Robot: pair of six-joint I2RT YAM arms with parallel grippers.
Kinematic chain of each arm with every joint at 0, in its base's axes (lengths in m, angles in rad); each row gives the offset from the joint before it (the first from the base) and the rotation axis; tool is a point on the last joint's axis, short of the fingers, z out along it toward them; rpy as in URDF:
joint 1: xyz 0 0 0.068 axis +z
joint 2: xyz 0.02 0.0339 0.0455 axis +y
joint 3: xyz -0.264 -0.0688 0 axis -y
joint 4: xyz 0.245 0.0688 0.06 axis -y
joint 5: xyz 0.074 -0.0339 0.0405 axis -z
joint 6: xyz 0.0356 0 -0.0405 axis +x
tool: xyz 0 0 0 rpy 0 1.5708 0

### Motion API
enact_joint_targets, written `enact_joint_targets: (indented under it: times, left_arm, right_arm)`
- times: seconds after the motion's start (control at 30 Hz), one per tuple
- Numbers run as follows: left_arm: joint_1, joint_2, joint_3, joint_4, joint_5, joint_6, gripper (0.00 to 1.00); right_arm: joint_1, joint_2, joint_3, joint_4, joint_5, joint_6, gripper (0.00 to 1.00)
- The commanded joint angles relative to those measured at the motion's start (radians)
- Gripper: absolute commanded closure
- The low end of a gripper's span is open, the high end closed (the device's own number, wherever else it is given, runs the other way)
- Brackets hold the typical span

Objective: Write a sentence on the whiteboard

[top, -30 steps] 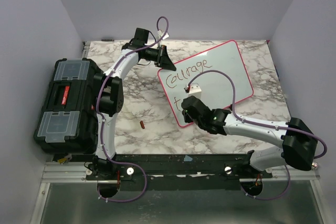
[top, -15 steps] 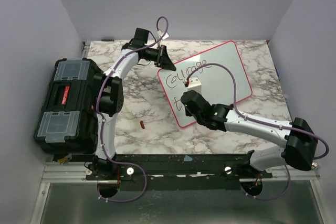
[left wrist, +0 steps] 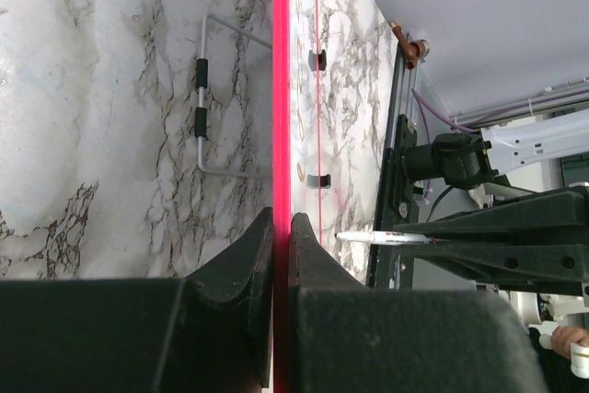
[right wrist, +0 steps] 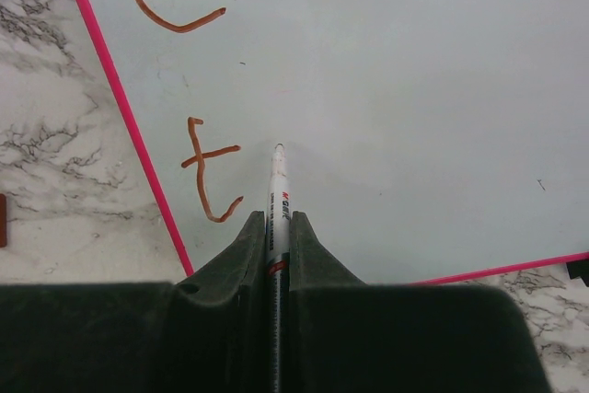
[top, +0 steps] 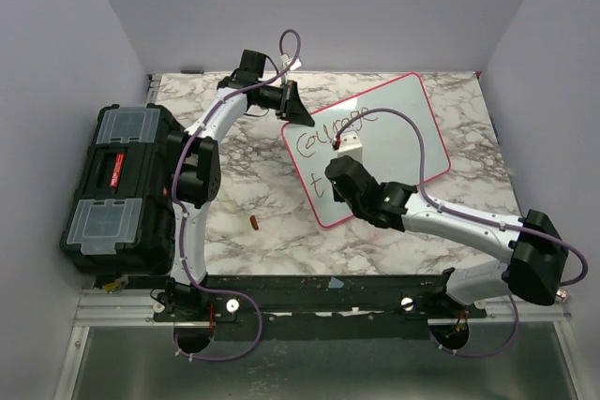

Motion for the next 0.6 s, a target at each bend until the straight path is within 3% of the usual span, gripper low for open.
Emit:
enact_joint_targets:
  times: [0.0,0.57]
  left_arm:
    - [0.003,-0.02,-0.005,0.059,-0.009,0.09,1.0]
    - [0.003,-0.021,-0.004,0.059,-0.008,0.09,1.0]
  right_arm:
    - [-0.016,0.026,0.035,0.029,0.018,-0.021,0.99]
    - [-0.026,0.075,0.033,0.055,-0.054,-0.044,0.99]
